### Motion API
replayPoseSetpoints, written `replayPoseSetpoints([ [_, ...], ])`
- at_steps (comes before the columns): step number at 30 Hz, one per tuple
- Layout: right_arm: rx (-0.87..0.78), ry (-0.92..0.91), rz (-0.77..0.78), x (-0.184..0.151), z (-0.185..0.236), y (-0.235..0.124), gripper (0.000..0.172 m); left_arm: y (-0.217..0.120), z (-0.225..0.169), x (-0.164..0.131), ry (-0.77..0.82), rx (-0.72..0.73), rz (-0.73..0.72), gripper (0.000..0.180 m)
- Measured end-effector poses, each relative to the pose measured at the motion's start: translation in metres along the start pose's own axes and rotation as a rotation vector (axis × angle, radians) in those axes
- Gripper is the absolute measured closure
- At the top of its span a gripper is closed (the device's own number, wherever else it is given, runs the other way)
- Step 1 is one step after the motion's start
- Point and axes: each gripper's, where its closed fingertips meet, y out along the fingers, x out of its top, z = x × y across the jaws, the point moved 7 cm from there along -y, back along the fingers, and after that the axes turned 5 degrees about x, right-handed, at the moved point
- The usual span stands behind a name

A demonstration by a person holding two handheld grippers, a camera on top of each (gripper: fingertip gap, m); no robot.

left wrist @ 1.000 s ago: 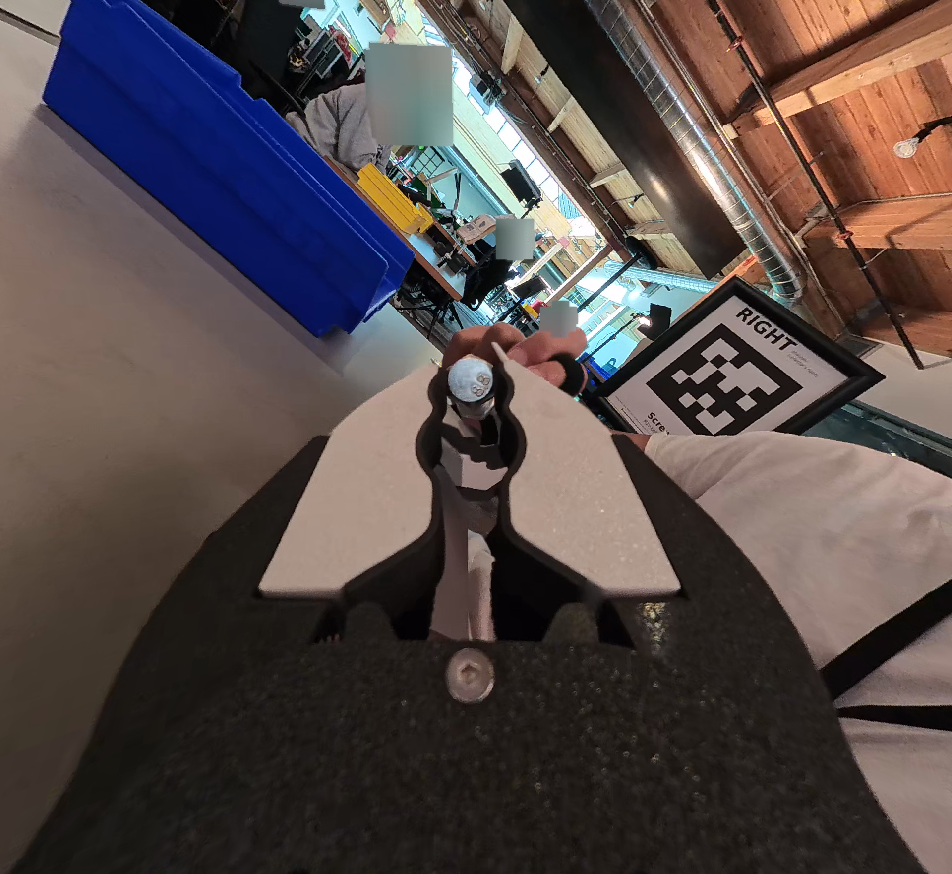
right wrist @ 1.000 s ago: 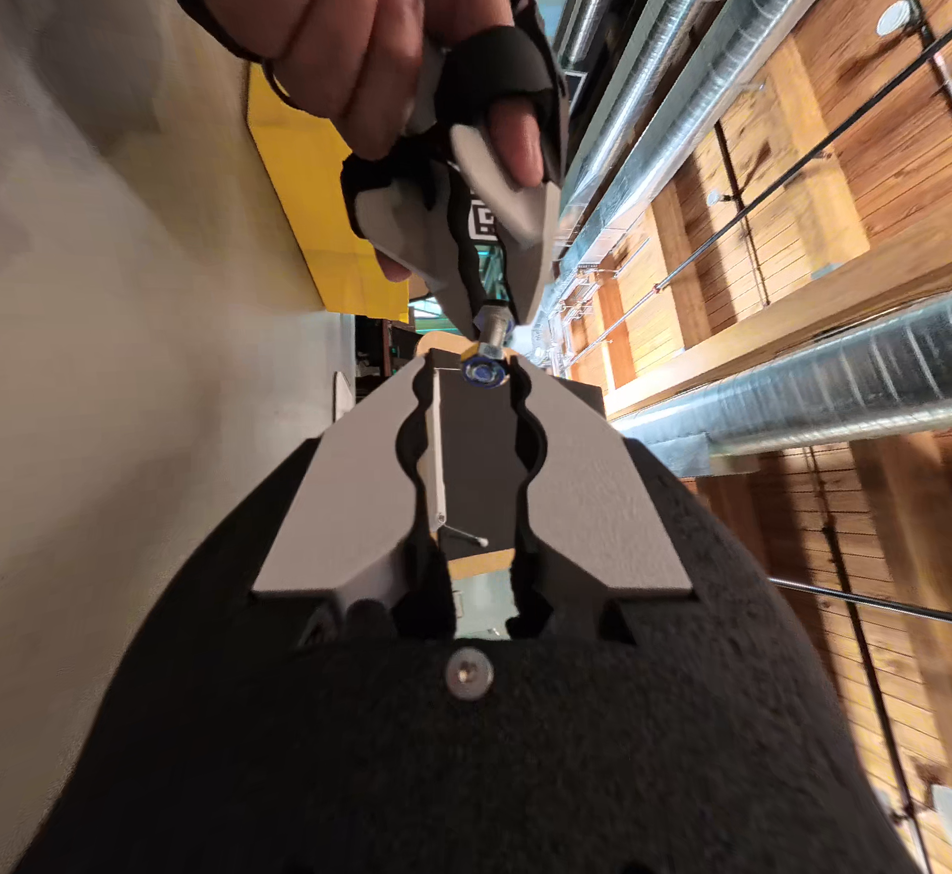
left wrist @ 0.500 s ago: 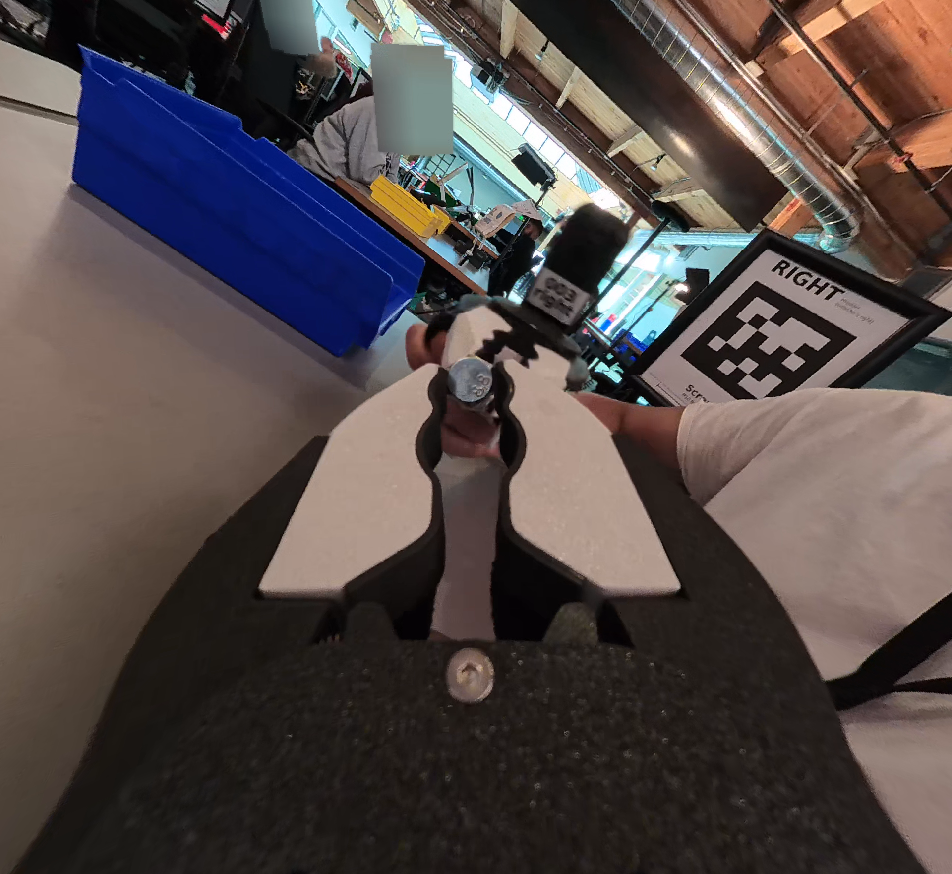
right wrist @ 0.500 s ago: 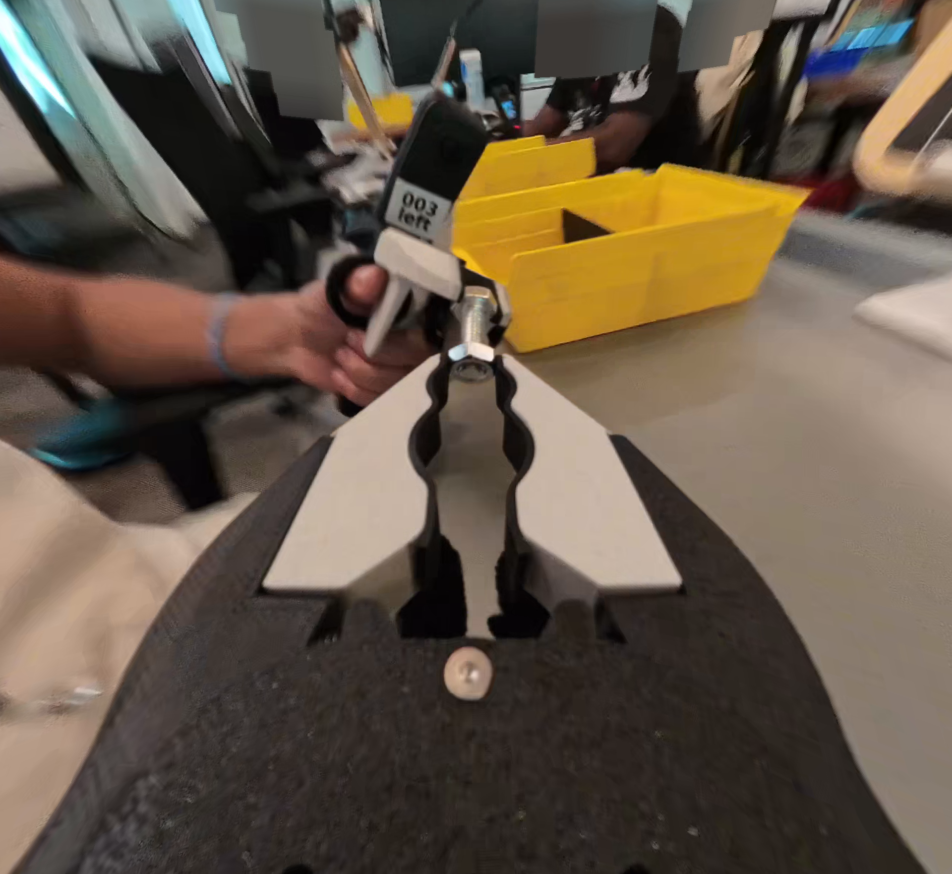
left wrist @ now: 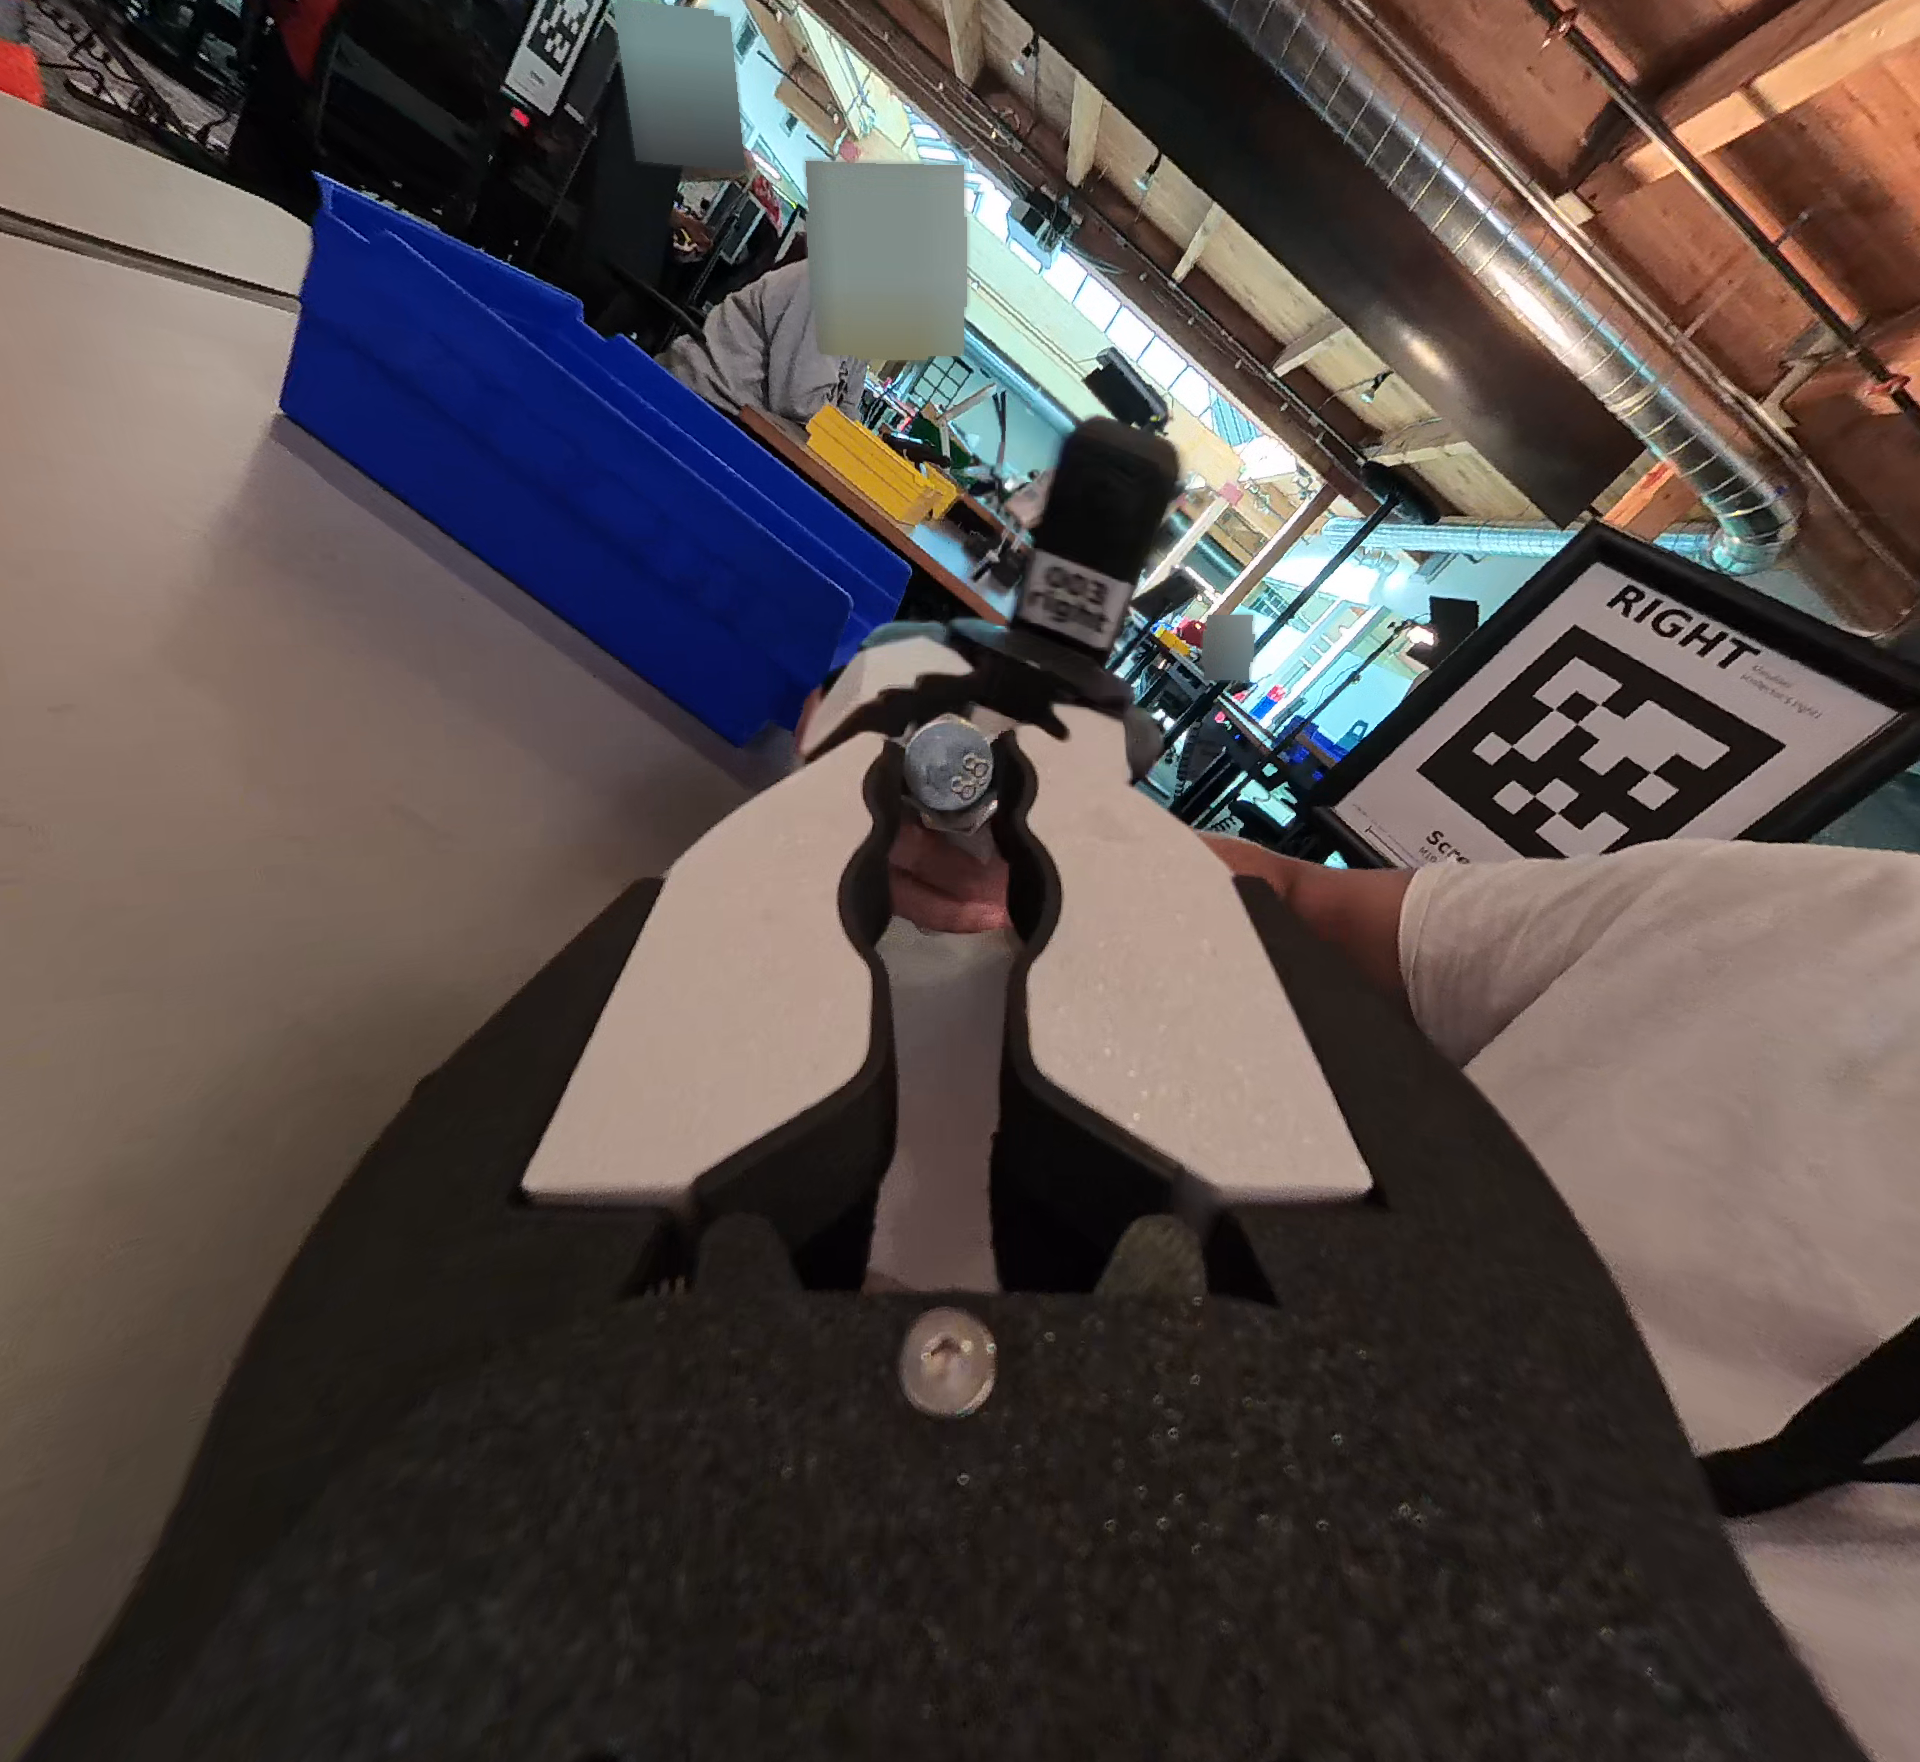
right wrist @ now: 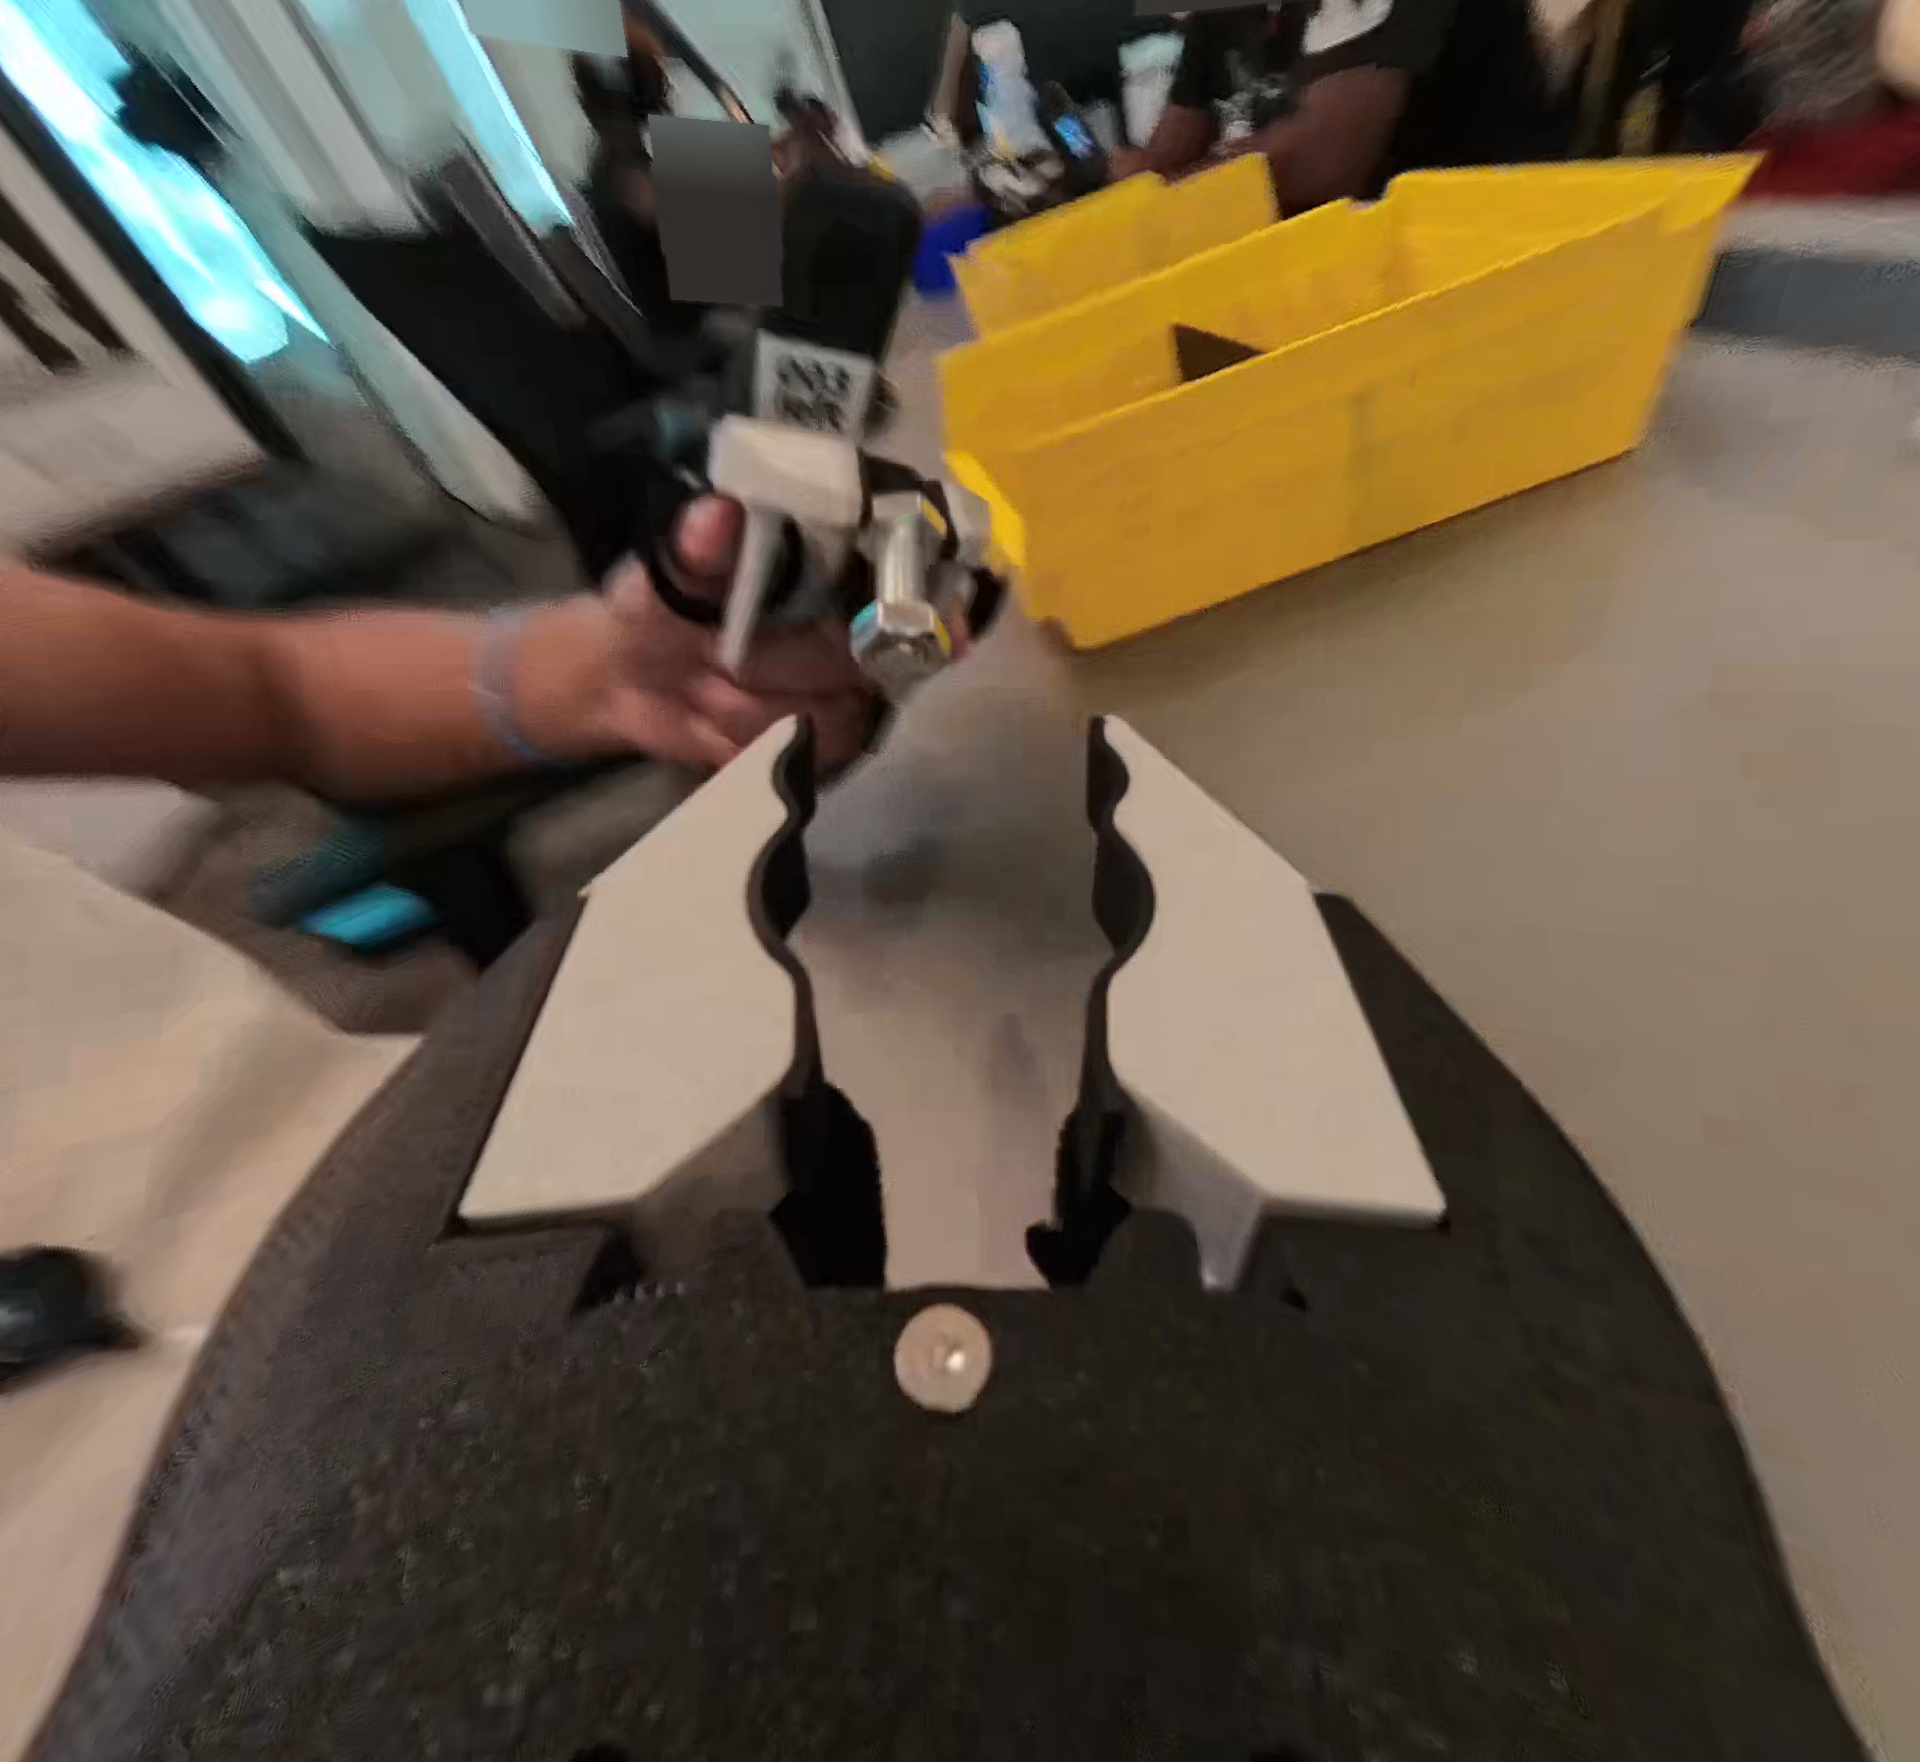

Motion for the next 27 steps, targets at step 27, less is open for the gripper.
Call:
replayPoseSetpoints([
  [27,-0.643,-1.66,0.34,-0.021,0.042,0.015,0.155,0.011,0.009,-0.018,-0.252,-0.061,0.056,0.164],
])
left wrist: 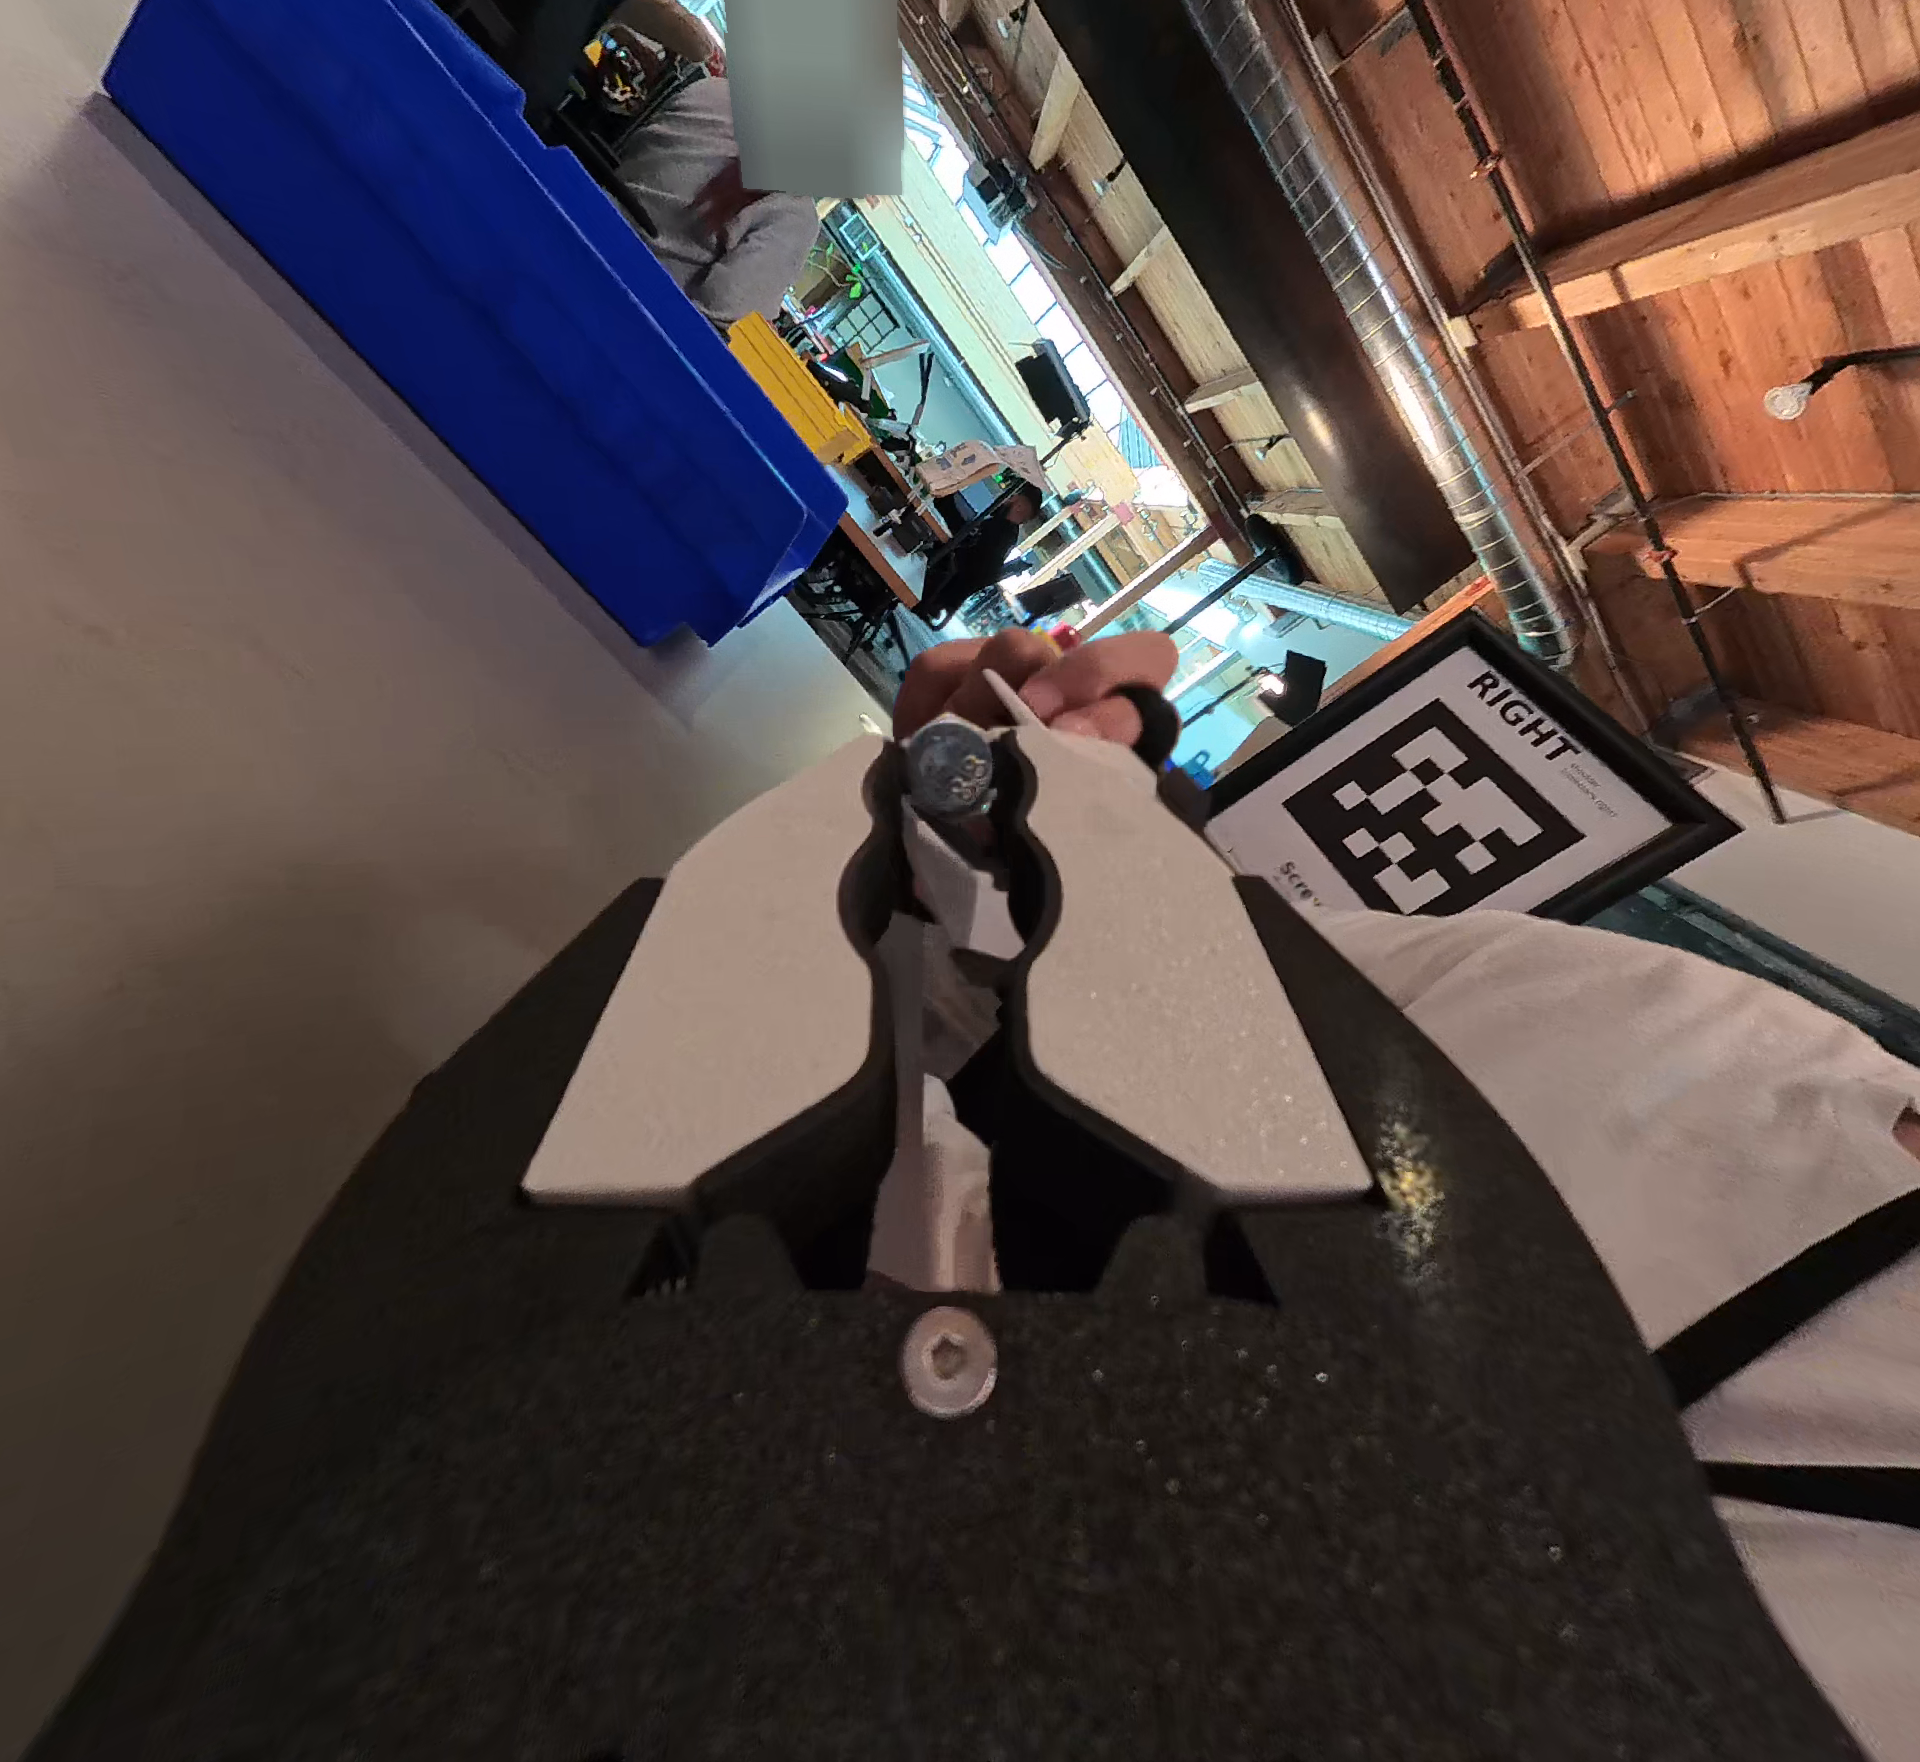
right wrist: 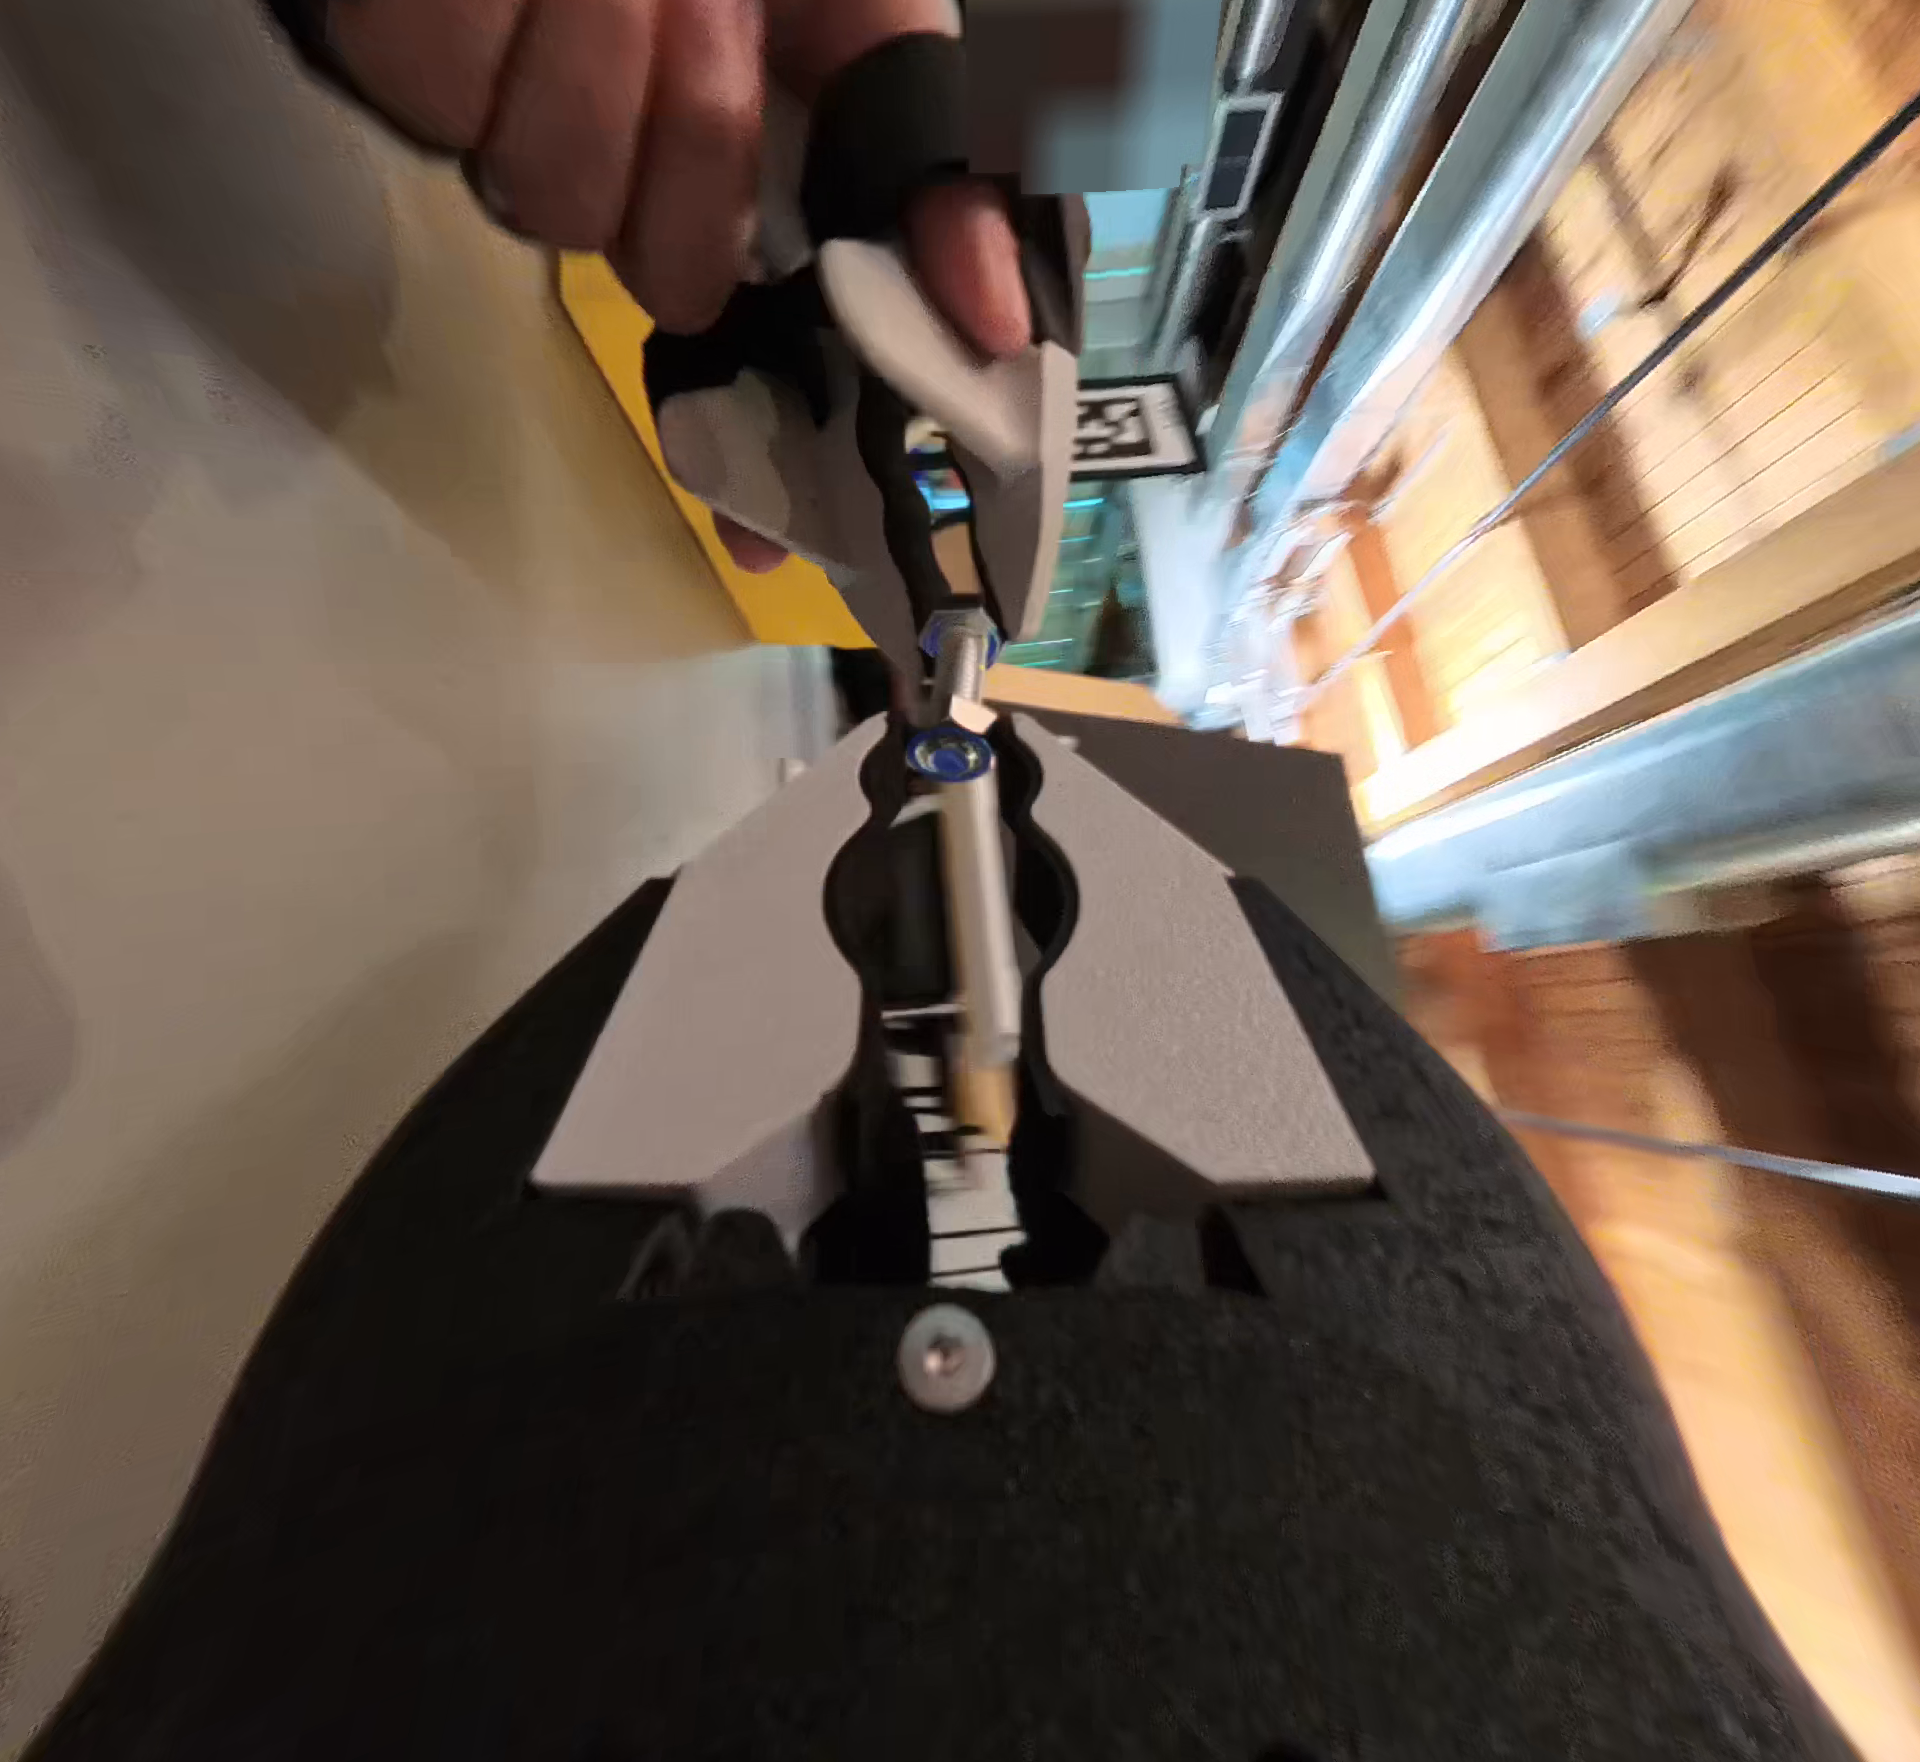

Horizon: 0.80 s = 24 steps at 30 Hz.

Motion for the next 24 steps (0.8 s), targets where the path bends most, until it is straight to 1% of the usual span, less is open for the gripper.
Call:
replayPoseSetpoints([
  [2,0.079,0.247,-0.035,-0.003,-0.008,0.0,0.155,0.0,-0.002,0.001,0.047,0.009,0.003,0.164],
  [5,0.216,0.669,-0.125,-0.009,-0.019,0.0,0.155,0.0,-0.01,0.003,0.142,0.021,0.003,0.164],
  [10,0.481,1.384,-0.281,-0.022,-0.024,0.007,0.155,-0.002,-0.017,0.005,0.279,0.051,-0.005,0.164],
  [14,0.73,1.99,-0.372,-0.027,-0.013,0.015,0.155,-0.004,-0.018,0.006,0.31,0.066,-0.007,0.163],
  [16,0.806,2.215,-0.434,-0.031,-0.007,0.019,0.155,-0.005,-0.017,0.006,0.298,0.069,-0.021,0.163],
  [17,0.83,2.272,-0.477,-0.033,-0.007,0.02,0.154,-0.005,-0.017,0.007,0.286,0.065,-0.032,0.163],
  [18,0.838,2.29,-0.515,-0.035,-0.007,0.021,0.15,-0.006,-0.018,0.008,0.272,0.058,-0.047,0.164],
  [20,0.759,2.23,-0.531,-0.041,-0.009,0.021,0.136,-0.01,-0.019,0.013,0.243,0.041,-0.089,0.164],
  [21,0.7,2.14,-0.504,-0.044,-0.01,0.02,0.133,-0.012,-0.019,0.015,0.23,0.036,-0.108,0.164],
  [22,0.645,2.002,-0.446,-0.047,-0.011,0.02,0.13,-0.015,-0.018,0.017,0.22,0.036,-0.124,0.164],
  [24,0.51,1.649,-0.289,-0.049,-0.013,0.019,0.125,-0.017,-0.016,0.02,0.199,0.041,-0.143,0.164],
])
